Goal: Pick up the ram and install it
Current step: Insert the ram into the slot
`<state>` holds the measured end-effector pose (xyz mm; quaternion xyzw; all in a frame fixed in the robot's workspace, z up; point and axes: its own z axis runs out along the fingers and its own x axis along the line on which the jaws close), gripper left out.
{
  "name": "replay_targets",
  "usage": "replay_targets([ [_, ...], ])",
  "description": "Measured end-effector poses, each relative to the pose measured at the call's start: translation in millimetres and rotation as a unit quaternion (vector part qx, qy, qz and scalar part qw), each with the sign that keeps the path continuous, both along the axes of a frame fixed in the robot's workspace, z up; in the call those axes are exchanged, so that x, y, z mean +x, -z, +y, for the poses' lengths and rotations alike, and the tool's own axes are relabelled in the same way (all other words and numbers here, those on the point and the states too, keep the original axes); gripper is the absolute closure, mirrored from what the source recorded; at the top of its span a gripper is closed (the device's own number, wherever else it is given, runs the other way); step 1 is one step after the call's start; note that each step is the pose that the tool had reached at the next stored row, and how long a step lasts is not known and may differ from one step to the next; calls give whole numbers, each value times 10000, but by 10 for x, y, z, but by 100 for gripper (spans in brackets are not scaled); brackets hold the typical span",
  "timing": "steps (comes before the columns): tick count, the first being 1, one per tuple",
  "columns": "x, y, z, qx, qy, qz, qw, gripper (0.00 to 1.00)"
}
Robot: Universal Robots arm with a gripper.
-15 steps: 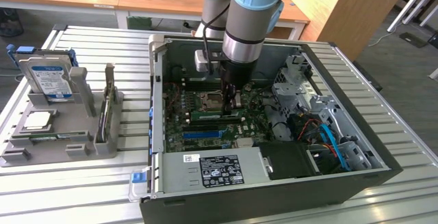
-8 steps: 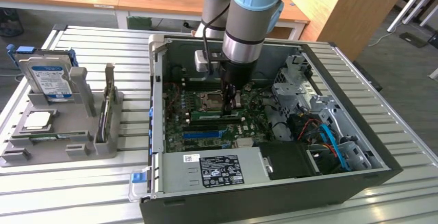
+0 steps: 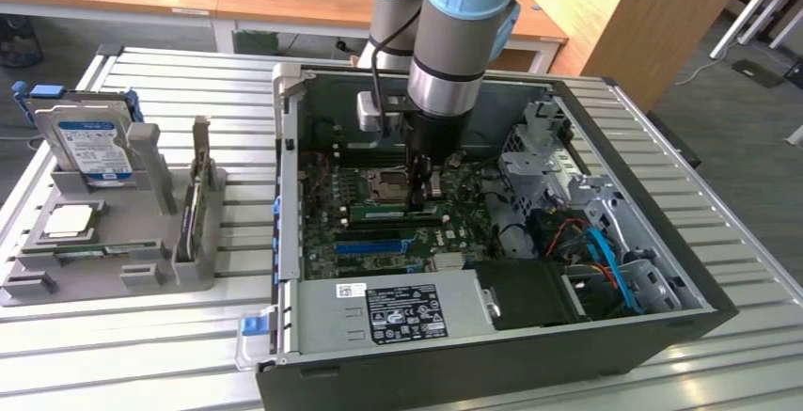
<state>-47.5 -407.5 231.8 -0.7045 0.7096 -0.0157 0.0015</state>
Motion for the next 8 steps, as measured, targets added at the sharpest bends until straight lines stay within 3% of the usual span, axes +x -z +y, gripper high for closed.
replay_targets([
  [5,0,0,0,0,0,0,10000,88],
  [8,2,0,0,1,0,16,10000,88],
])
